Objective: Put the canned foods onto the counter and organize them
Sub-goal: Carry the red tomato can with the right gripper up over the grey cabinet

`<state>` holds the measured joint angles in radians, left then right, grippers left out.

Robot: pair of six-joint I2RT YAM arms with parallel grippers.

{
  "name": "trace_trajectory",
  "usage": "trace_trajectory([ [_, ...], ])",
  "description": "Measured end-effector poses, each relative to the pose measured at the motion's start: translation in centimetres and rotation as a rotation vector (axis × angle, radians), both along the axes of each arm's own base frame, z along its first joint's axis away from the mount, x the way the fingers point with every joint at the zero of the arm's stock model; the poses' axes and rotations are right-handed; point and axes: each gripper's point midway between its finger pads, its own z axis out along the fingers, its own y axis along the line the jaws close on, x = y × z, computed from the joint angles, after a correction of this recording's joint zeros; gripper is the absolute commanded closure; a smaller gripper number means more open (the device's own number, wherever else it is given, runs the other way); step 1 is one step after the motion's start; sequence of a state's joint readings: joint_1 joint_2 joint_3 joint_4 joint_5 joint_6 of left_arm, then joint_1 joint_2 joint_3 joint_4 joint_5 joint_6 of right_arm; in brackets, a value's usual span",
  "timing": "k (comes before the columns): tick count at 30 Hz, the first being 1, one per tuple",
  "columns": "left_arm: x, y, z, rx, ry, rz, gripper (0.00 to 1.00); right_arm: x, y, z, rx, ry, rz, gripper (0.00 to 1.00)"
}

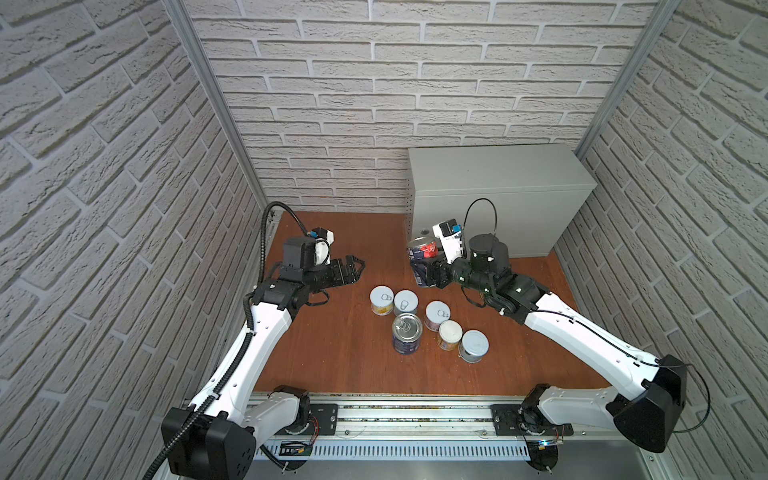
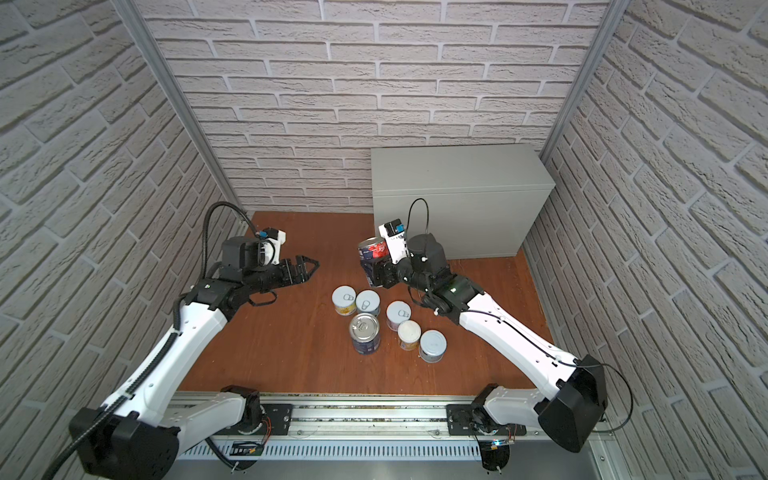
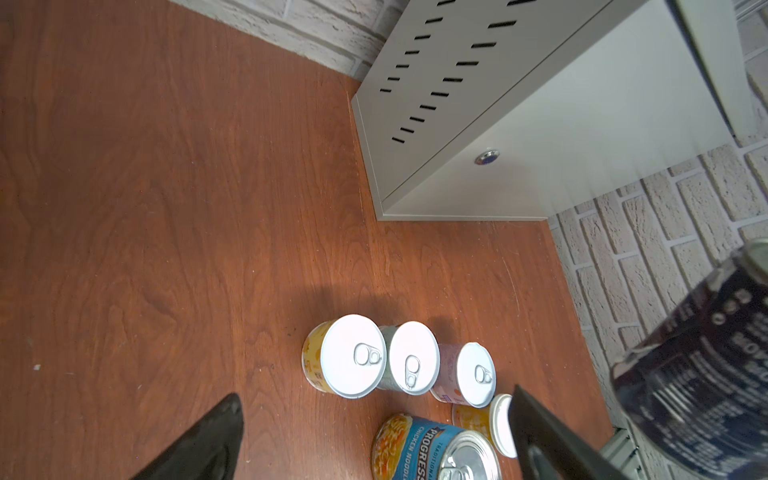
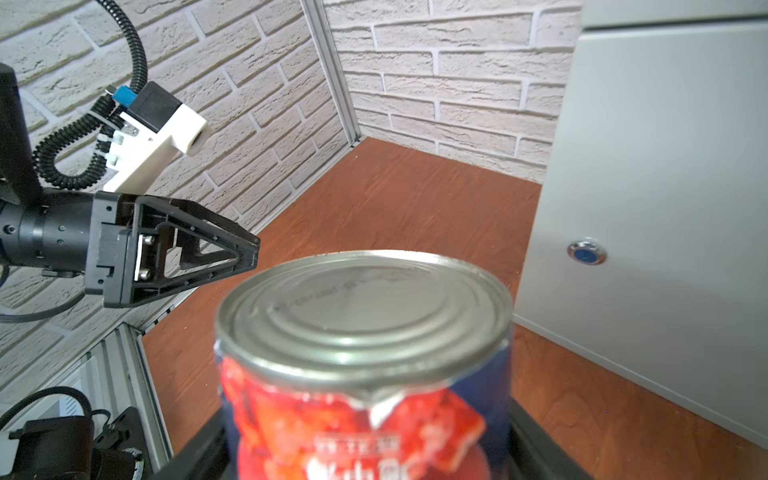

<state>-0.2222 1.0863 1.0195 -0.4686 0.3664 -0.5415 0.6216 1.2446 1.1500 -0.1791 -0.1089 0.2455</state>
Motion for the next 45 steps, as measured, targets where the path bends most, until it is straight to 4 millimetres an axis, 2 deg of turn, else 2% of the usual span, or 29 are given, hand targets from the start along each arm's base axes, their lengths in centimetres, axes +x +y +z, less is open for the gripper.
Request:
trace_trajectory([
  [4,0.1,-0.4,0.8,-0.004,-0.04,-0.016,0.02,-0.1,-1.4,1.1,-0.029,-0.009,-0.041,0.52],
  [8,-0.2,-1.0,0.6,-0.003,-0.037,-0.037,0.02,0.4,-2.9,2.6,-0.065,-0.013,-0.104,0.51],
  [14,-1.6,-3.0,1.1,-0.006,-0.057,-0.104,0.01,1.9,-6.1,7.3,-0.065,-0.09,-0.247,0.51],
  [20,-2.7,-3.5,2.2,-0.012,-0.111,-0.122,0.02,4.4,-11.6,10.6,-0.072,-0.155,-0.424,0.5],
  [26,-3.2,-3.5,1.8,0.012,-0.121,-0.119,0.01,7.1,-16.9,13.6,-0.111,-0.217,-0.579,0.5],
  [31,-3.4,-3.7,1.8,0.028,-0.13,-0.12,0.02,8.1,-18.6,15.0,-0.162,-0.284,-0.635,0.5],
  [39,-3.5,-3.6,1.3,0.054,-0.122,-0.122,0.01,11.4,-20.2,18.5,-0.224,-0.395,-0.681,0.48],
  [45,-3.2,-3.7,0.5,0.067,-0.101,-0.122,0.01,13.7,-24.7,18.7,-0.242,-0.404,-0.79,0.46],
])
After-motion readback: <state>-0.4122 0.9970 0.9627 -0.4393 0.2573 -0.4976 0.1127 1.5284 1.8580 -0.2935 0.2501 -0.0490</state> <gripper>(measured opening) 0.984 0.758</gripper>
